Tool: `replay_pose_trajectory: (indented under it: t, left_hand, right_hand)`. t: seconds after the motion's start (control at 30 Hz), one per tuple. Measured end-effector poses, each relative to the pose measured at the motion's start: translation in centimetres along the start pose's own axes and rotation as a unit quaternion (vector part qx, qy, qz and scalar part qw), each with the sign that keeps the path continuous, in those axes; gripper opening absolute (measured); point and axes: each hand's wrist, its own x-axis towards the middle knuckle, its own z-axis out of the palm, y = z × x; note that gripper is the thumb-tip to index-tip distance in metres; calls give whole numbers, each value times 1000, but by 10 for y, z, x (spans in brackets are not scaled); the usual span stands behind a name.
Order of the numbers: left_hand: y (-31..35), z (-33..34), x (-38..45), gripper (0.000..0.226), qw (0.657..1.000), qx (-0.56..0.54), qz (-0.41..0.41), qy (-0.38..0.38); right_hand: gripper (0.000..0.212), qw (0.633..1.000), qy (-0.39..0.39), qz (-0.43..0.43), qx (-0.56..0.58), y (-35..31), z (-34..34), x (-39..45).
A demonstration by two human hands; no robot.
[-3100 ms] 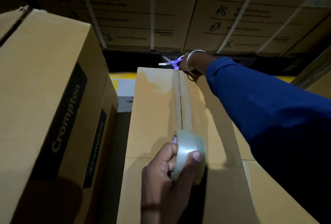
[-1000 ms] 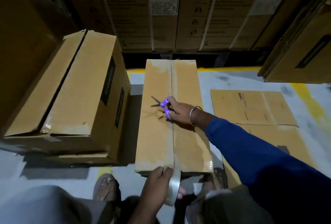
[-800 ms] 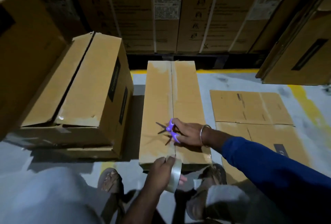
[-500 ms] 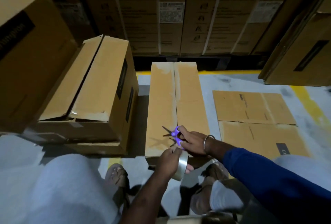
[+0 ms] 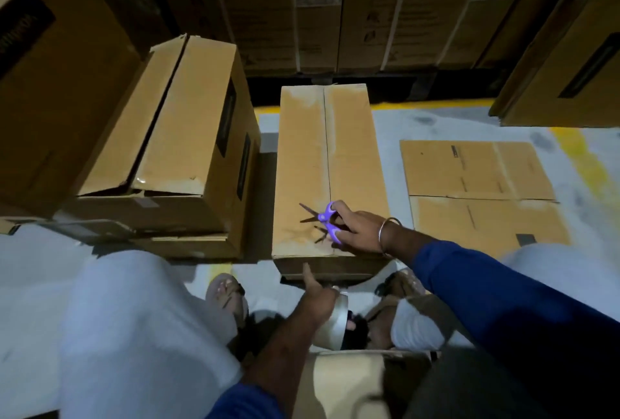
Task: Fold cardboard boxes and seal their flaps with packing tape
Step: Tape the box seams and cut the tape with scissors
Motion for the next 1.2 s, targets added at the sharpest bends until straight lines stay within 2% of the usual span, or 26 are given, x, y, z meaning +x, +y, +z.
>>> replay_pose_trajectory:
  t: [0.07,0.17,0.23,0.3,0.33,0.4,0.47,0.57,0.6,0.7,0.73,0.77,0.83,0.87,0.93,1.03,1.1,1.13,1.2]
  left_hand:
    - [2,2,3,105,999,23,30,-35]
    - [-4,5,24,103,997,35,60,-30]
    - [6,5,19,83,998,-3,59,-30]
    - [12,6,29,49,995,-53,57,-63]
    - [20,4,30,43,995,-52,63,-62]
    - [22,0,44,50,995,-17,77,-66]
    - [22,-3,50,65,995,-29,60,-73]
    - [31,-12,29,73,996,-27,60,-62]
    - [26,-14,32,70,997,-22,50,-53]
    - [14,-18,37,17,999,21,24,-16]
    - [8,-20,40,9,998,67,20,1]
    - [4,-21,39,7,995,100,23,8]
    - [1,-20,32,3,998,65,20,-4]
    - [1,-19,28,10,999,38,14,-13]
    - [3,-19,22,18,1000,1,18,-18]
    - [0,-21,20,15,999,-22,29,-15]
    - [0,-21,20,15,999,-34,26,-9]
    - [0,-20,19,17,999,-37,25,-6]
    - [-1,-17,18,20,998,-48,26,-2]
  right_hand:
    - [48,999,-13,-24,-19,-1,3,-8]
    - [46,998,-28,-60,-17,0,11,-19]
    - [46,997,-28,-66,-24,0,16,-25]
    - [48,998,-26,-60,-22,3,20,-25]
    - [48,998,-19,-51,-16,5,22,-23]
    - [48,1000,-9,-27,4,10,22,-16]
    - [48,1000,8,-17,14,12,22,-13]
    - [46,1000,23,-6,16,14,23,-11]
    - [46,999,27,-5,17,14,24,-11]
    - [45,999,33,-6,40,14,25,-11]
    - [45,999,32,2,43,14,25,-11]
    - [44,998,35,7,44,13,25,-11]
    - [43,998,41,13,53,10,23,-11]
    - [44,997,40,16,70,7,20,-12]
    - [41,991,40,23,126,7,16,-13]
    - [29,969,64,34,238,6,-5,-21]
    - [24,948,18,94,302,7,-28,-34]
    - [22,938,-42,137,315,9,-39,-41]
    - [23,925,-167,222,258,17,-52,-53]
